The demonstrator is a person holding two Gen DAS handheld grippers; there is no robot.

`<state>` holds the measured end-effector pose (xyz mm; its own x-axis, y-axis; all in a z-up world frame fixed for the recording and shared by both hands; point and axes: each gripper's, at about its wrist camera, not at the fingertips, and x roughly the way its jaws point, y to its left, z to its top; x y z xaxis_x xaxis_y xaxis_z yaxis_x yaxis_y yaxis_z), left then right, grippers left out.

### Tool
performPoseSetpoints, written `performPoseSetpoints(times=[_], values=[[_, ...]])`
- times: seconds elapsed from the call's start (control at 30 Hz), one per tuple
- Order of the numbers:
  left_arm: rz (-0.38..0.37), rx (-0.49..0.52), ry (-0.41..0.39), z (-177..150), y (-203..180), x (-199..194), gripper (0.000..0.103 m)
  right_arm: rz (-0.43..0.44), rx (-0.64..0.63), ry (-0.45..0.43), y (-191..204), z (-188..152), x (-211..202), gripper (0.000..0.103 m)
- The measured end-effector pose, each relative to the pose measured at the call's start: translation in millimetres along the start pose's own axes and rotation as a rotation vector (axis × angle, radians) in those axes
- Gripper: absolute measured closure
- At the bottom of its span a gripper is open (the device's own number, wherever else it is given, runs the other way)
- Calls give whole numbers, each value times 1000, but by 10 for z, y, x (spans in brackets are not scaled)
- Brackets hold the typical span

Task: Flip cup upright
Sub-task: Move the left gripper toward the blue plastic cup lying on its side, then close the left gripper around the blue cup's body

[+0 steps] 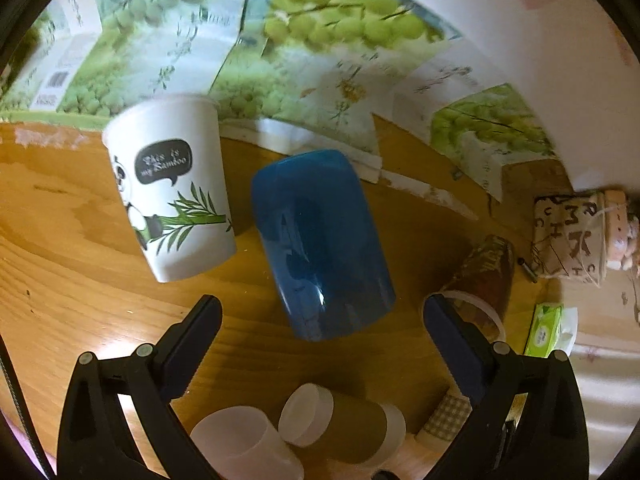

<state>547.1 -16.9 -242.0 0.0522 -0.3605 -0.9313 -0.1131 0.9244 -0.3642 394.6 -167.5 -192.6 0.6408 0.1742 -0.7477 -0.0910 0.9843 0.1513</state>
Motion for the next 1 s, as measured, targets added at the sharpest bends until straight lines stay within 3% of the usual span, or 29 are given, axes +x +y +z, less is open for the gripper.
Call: performPoseSetpoints(times=[0.43,0.7,0.83,1.0], values=[[22,-62,61,110,52,317,4,-40,69,19,-269,-49,4,0],[18,-54,87,113,-1,381,17,-41,69,12,-290,-33,-25,0],[3,-37,90,109,-35,356,31,-51,52,5,-286,-38,-58,0],[2,-33,86,110,-74,375,32,-55,54,-2,-295,-46,-112,0]])
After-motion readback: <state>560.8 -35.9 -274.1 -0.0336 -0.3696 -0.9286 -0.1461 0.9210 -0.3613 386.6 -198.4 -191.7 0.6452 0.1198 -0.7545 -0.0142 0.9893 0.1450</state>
